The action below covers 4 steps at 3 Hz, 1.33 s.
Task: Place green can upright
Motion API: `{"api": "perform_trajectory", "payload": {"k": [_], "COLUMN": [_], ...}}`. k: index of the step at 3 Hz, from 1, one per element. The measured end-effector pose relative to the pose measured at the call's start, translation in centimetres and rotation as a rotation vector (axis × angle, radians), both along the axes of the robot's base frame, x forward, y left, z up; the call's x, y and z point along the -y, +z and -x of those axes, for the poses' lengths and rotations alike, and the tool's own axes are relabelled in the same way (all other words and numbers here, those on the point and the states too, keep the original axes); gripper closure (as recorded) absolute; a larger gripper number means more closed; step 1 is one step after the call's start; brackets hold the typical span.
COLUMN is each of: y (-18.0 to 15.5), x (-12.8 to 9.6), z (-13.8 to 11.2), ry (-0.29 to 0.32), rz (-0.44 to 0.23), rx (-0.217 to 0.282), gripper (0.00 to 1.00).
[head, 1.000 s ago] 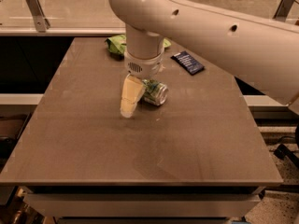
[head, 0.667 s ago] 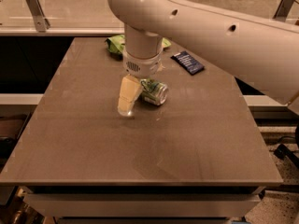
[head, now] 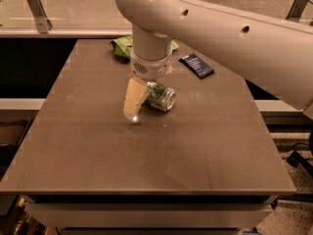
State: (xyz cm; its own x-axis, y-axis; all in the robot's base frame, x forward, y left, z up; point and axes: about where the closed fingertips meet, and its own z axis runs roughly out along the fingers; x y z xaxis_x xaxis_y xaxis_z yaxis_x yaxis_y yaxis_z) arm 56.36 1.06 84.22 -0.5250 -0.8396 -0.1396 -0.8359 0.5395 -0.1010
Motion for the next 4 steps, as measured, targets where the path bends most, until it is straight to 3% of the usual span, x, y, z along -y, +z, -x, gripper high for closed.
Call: {"api": "perform_trajectory", "payload": {"k": [1,4], "y": [-0.01,-0.03], "x": [-0.04,-0.15], "z": [0.01,0.03], "ry": [0.001,0.003], "rz": [-0.001,-0.002], "rx": [0.002,0.007], "gripper": [0.17,0.87]}}
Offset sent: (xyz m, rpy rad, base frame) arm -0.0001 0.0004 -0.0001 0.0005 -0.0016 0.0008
